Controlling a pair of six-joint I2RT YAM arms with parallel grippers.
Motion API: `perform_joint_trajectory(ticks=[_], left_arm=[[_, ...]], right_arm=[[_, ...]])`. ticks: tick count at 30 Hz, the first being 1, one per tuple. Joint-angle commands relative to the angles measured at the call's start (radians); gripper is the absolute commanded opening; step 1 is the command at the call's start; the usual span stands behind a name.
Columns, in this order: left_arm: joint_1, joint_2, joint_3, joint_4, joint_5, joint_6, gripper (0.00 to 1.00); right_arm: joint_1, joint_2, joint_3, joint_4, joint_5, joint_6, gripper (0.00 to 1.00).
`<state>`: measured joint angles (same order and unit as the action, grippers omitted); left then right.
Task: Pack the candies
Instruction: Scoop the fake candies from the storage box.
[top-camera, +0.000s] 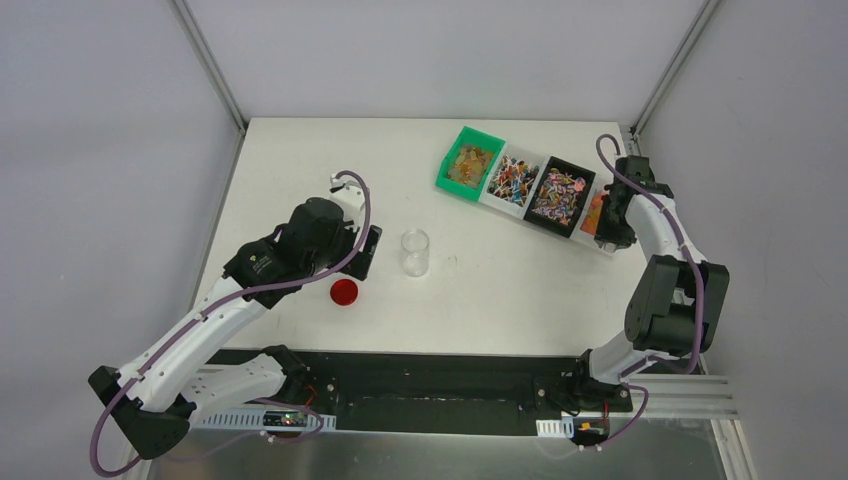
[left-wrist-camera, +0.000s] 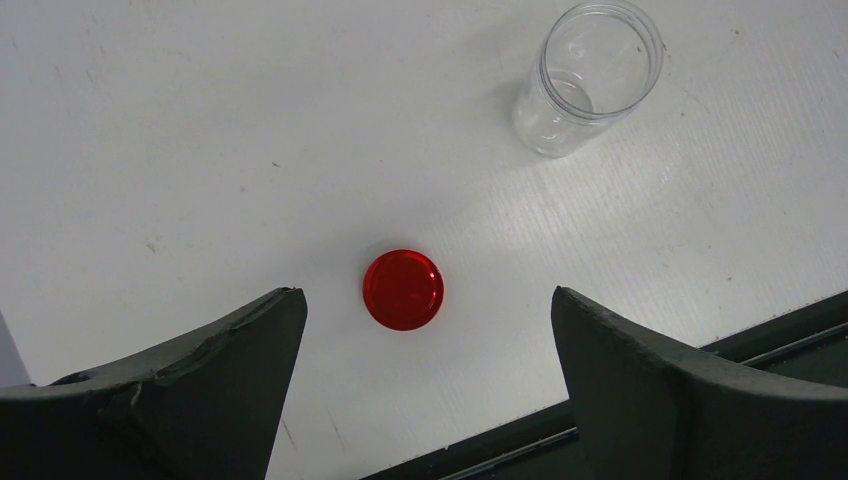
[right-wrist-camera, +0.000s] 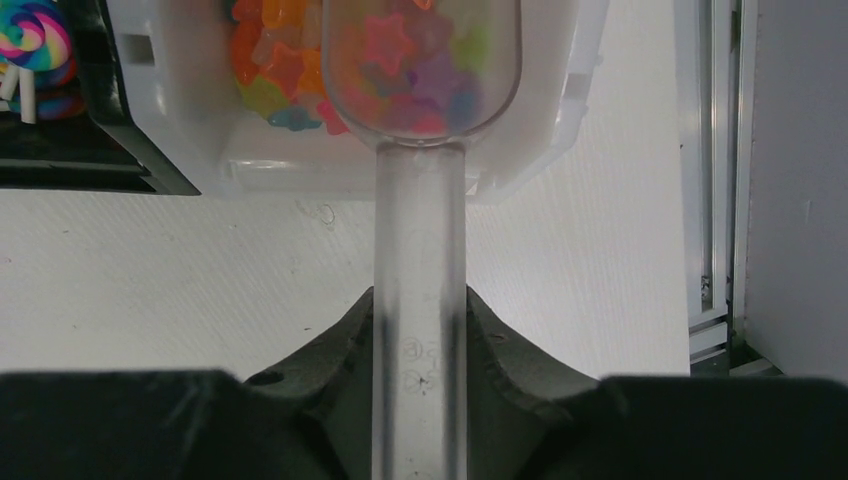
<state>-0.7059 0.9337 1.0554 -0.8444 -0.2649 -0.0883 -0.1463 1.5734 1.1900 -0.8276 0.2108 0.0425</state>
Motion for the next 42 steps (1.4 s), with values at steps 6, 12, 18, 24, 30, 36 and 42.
perform_joint_trajectory(ticks=[6, 12, 18, 24, 30, 36, 42], left_arm=[[0.002, -0.026, -0.008, 0.036, -0.03, 0.013, 0.97], [0.002, -0.028, -0.007, 0.037, -0.025, 0.013, 0.97], [0.002, -0.026, -0.006, 0.038, -0.017, 0.012, 0.97], [0.002, -0.024, -0.005, 0.038, -0.005, 0.015, 0.97], [0.002, -0.022, -0.006, 0.038, -0.002, 0.015, 0.97], [0.002, -0.023, -0.007, 0.038, 0.001, 0.013, 0.97], [0.002, -0.025, -0.007, 0.039, -0.009, 0.013, 0.97]], right_arm=[[-0.002, -0.047, -0.053, 0.176, -0.002, -0.014, 0.0], [-0.001, -0.068, -0.095, 0.227, 0.003, -0.015, 0.0], [-0.001, -0.125, -0.137, 0.251, 0.027, -0.015, 0.0], [0.004, -0.227, -0.238, 0.36, -0.013, -0.006, 0.0], [0.008, -0.279, -0.271, 0.369, -0.013, -0.006, 0.0], [0.017, -0.33, -0.289, 0.365, -0.013, -0.006, 0.0], [0.026, -0.387, -0.305, 0.367, -0.013, -0.006, 0.0]])
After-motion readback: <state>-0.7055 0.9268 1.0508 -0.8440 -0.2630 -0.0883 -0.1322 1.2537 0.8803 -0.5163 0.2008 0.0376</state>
